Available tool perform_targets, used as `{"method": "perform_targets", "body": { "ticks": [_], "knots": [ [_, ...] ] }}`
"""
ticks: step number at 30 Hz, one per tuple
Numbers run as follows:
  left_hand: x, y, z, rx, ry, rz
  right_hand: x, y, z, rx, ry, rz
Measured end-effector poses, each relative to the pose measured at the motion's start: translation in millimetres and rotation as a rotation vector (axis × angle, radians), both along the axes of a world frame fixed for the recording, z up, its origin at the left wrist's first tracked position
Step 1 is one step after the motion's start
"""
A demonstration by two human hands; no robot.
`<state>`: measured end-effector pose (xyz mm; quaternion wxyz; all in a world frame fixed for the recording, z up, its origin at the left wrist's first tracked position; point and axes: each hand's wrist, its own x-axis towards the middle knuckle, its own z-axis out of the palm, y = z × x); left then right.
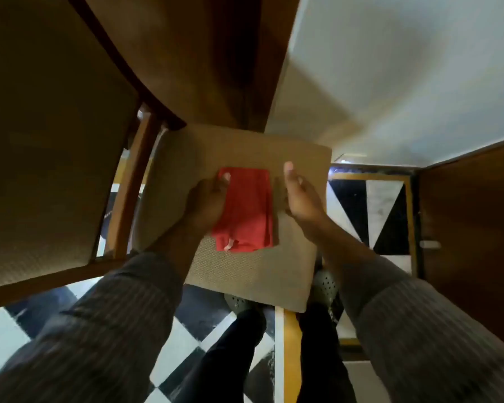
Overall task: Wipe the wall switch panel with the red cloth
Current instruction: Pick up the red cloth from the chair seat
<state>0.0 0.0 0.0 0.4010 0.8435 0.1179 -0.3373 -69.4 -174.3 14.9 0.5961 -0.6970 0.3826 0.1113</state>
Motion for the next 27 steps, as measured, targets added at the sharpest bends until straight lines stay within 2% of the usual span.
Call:
{"method": "perform_targets", "body": {
  "ticks": [4,8,10,12,14,19,23,27],
  "knots": [
    [-8.1,-3.3,-37.8,0.088,0.049,0.023,-4.0,17.4,-40.5,-0.036,0.073,0.109],
    [-8.9,-4.6,-62.0,0.231,-0.06,0.093,-3.0,22.7,-63.8,-0.271,0.061,0.144],
    [-11.8,-5.9,-68.5,0.285,-0.06,0.039,-0.2,24.6,-72.8,-0.361,0.103,0.145],
    [-15.3,-13.0,-71.2,0.279,-0.039,-0.004,4.3,28.1,-76.0,-0.34,0.154,0.147],
    [-16.9,-19.0,-71.1,0.201,0.006,0.021,8.1,34.0,-77.8,-0.272,0.16,0.146],
    [-17.5,-16.2,-46.5,-0.182,0.237,0.316,14.0,22.9,-47.1,-0.127,0.111,0.09],
    [-10.8,-26.5,11.1,-0.404,0.248,0.34,17.5,-4.0,15.5,-0.038,0.079,-0.002],
    [-0.3,-50.6,71.9,-0.492,0.225,0.301,20.9,-28.4,85.1,-0.007,-0.026,-0.076]
  ]
}}
